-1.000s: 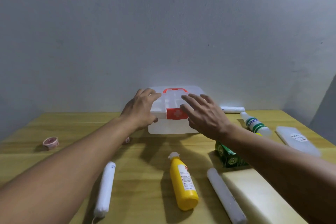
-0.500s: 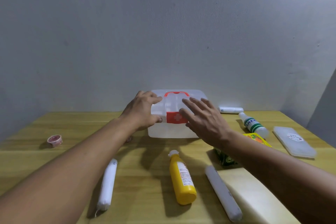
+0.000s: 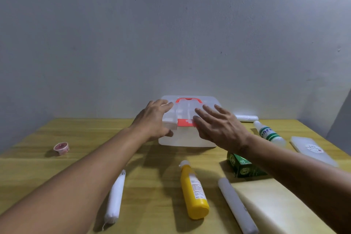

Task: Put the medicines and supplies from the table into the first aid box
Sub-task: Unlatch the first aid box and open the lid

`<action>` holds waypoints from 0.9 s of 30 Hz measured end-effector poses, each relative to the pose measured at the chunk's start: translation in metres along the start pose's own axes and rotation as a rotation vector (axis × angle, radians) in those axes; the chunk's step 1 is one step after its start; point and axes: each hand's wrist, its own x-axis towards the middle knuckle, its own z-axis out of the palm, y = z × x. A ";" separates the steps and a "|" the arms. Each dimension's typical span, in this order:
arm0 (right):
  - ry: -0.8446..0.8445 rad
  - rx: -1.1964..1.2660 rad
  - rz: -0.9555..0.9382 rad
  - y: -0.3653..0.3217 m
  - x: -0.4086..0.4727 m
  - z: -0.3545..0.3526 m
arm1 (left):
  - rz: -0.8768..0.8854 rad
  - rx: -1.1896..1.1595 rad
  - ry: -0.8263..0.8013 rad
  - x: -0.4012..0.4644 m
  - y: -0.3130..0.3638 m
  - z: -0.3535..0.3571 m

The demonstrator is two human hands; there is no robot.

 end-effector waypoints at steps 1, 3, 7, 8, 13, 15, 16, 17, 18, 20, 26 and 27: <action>-0.010 0.052 0.033 0.000 0.003 -0.006 | -0.015 -0.024 0.002 -0.003 0.002 0.001; -0.021 0.165 0.117 0.001 0.009 -0.017 | -0.082 -0.120 0.039 -0.009 0.007 0.008; 0.022 0.277 0.249 0.009 0.019 -0.029 | -0.238 -0.318 0.131 -0.018 0.010 0.019; 0.018 0.281 0.268 0.012 0.021 -0.031 | -0.256 -0.327 0.134 -0.020 0.009 0.020; 0.103 0.241 0.331 0.034 0.040 -0.037 | -0.167 -0.105 0.147 -0.034 0.011 0.029; 0.133 0.229 0.392 0.043 0.052 -0.035 | -0.081 -0.020 0.146 -0.037 0.011 0.036; 0.138 0.221 0.414 0.049 0.057 -0.032 | -0.051 -0.011 0.127 -0.037 0.010 0.038; 0.138 0.215 0.419 0.053 0.061 -0.029 | -0.034 -0.014 0.099 -0.037 0.010 0.040; 0.132 0.211 0.413 0.058 0.065 -0.025 | -0.025 -0.022 0.075 -0.037 0.009 0.040; 0.106 0.212 0.399 0.063 0.069 -0.016 | -0.006 -0.035 0.074 -0.035 0.009 0.039; -0.076 0.196 0.524 0.069 0.085 0.006 | 0.021 -0.083 0.105 -0.030 0.006 0.039; -0.134 0.211 0.561 0.071 0.087 0.009 | 0.028 -0.085 0.103 -0.029 0.004 0.040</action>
